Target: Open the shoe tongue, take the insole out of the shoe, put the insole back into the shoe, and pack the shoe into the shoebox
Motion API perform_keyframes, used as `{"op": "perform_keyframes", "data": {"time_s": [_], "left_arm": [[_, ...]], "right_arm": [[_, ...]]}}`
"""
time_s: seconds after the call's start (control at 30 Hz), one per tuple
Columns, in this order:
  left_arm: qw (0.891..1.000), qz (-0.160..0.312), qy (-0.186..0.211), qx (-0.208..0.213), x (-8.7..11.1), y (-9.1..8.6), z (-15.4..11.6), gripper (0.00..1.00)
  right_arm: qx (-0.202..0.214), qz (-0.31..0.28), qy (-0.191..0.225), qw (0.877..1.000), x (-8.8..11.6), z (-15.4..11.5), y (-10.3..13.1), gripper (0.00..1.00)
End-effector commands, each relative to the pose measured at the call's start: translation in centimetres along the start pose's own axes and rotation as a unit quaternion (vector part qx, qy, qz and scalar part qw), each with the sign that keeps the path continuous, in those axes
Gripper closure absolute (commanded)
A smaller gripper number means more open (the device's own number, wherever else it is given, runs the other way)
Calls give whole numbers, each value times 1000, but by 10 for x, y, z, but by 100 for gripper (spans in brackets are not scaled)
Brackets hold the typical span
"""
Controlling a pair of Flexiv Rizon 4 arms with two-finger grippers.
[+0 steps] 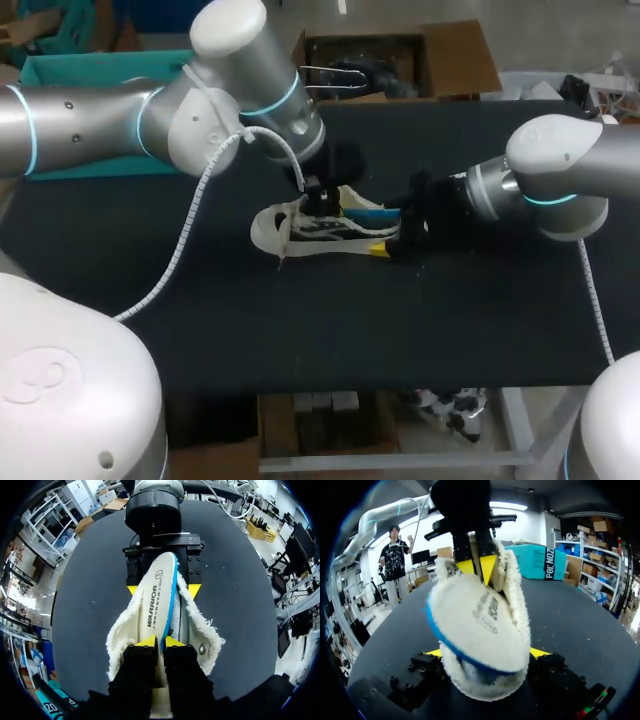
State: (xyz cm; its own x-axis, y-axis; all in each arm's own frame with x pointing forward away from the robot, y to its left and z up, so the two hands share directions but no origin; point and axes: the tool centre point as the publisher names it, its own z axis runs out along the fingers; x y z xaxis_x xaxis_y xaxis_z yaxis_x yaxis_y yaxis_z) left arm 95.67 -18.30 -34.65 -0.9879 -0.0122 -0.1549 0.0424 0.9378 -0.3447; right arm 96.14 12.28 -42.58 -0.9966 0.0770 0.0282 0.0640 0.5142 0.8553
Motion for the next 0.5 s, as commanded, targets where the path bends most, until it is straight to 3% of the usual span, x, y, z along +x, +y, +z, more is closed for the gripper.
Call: {"op": "perform_keyframes", "data": {"time_s": [0.03,0.27,0.3,0.33,0.4,0.5], "left_arm": [[1000,3,10,18,3,1,-12,100],[1000,-2,20,13,6,-9,-2,98],[1000,-3,21,12,5,-11,0,85],[1000,-5,20,10,6,-13,1,80],[1000,-5,20,9,6,-16,2,62],[1000,-4,19,10,7,-22,3,59]], "right_arm": [[-1,-1,0,1000,1,1,-1,100],[-1,-1,0,1000,1,1,-1,100],[-1,-1,0,1000,1,1,-1,100],[-1,-1,0,1000,1,1,-1,100],[-1,-1,0,1000,1,1,-1,100],[-1,-1,0,1000,1,1,-1,100]]}}
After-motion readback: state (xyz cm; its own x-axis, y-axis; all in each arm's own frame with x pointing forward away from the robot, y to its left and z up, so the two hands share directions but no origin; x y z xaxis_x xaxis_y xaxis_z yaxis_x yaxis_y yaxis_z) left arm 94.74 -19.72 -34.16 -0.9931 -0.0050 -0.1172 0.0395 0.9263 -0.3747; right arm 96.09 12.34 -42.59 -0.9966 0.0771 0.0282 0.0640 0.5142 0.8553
